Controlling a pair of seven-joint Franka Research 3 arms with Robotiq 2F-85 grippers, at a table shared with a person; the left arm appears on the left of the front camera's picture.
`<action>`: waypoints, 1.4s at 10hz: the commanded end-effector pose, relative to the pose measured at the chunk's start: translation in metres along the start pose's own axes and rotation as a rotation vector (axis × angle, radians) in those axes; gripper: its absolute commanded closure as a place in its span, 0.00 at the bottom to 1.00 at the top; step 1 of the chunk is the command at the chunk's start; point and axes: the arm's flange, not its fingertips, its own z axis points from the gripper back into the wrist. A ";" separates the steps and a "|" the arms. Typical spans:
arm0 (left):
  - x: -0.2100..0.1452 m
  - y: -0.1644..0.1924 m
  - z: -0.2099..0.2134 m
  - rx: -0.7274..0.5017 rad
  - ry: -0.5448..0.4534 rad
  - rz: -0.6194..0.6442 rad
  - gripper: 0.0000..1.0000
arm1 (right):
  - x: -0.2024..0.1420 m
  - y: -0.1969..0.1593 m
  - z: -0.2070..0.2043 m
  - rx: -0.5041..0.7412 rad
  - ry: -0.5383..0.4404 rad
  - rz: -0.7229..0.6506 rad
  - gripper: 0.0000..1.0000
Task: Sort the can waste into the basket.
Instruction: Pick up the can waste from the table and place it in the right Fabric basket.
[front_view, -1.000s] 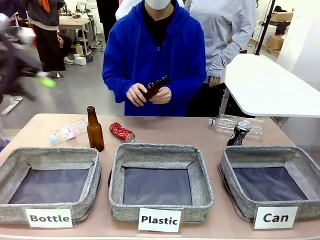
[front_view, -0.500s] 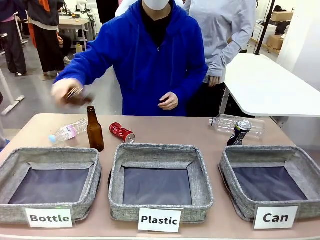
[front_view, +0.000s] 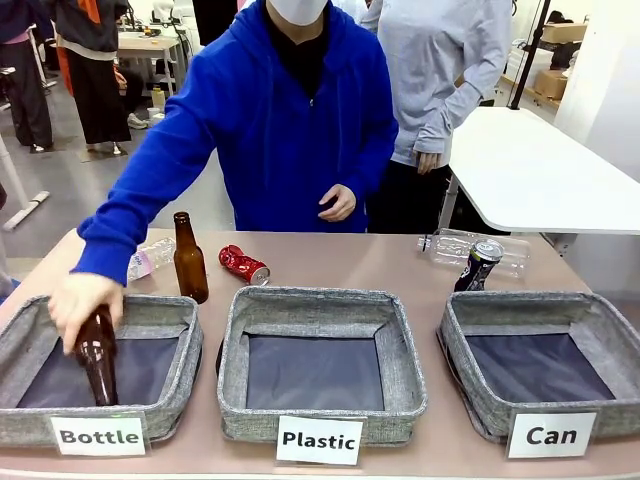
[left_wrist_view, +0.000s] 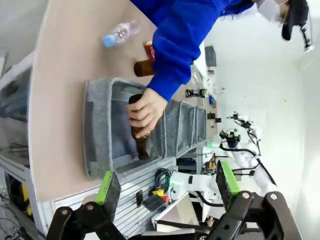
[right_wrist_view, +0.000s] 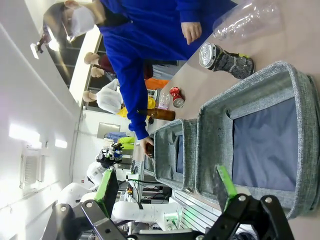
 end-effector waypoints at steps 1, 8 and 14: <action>0.009 0.025 0.028 -0.083 0.039 -0.002 0.00 | 0.003 0.001 0.000 0.020 -0.013 0.025 0.00; 0.015 -0.083 -0.055 0.171 0.059 -0.084 0.00 | 0.003 0.001 0.000 0.020 -0.013 0.025 0.00; 0.041 -0.223 -0.266 0.410 0.270 -0.324 0.00 | 0.003 0.001 0.000 0.020 -0.013 0.025 0.00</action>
